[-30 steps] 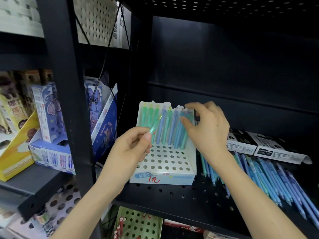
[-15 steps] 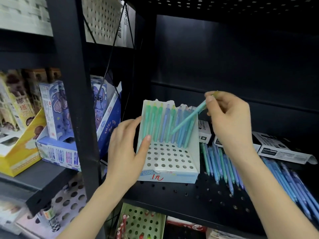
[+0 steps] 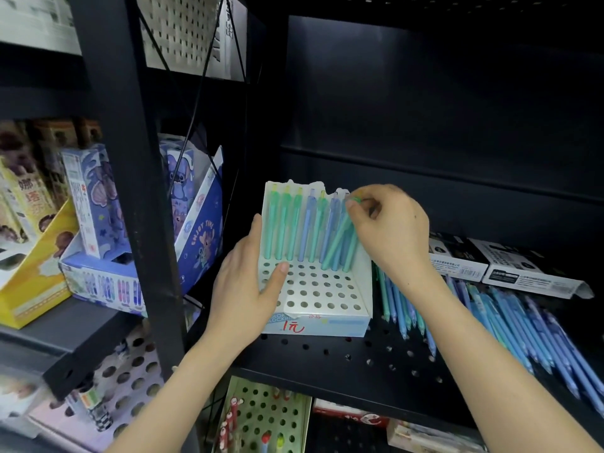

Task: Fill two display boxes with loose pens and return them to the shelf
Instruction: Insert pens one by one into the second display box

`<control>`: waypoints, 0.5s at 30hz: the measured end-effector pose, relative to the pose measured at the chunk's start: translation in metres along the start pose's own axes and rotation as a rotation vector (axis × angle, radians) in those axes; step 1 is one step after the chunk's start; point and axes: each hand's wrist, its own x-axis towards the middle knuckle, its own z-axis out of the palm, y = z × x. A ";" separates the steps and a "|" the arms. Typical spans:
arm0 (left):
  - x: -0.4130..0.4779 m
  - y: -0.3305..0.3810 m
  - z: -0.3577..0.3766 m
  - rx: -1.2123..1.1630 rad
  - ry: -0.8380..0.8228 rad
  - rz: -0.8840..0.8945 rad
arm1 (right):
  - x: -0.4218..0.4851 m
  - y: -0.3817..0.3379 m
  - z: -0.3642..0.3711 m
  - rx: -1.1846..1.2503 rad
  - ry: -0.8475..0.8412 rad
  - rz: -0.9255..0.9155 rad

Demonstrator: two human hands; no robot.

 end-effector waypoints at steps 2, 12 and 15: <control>-0.001 -0.001 0.001 0.003 0.007 0.004 | 0.003 0.000 0.003 -0.013 0.057 -0.006; -0.002 0.002 0.000 -0.020 0.024 0.020 | 0.010 0.004 0.019 -0.041 -0.105 0.017; -0.001 0.000 0.000 -0.003 0.025 0.005 | 0.005 0.007 0.014 0.036 -0.071 -0.004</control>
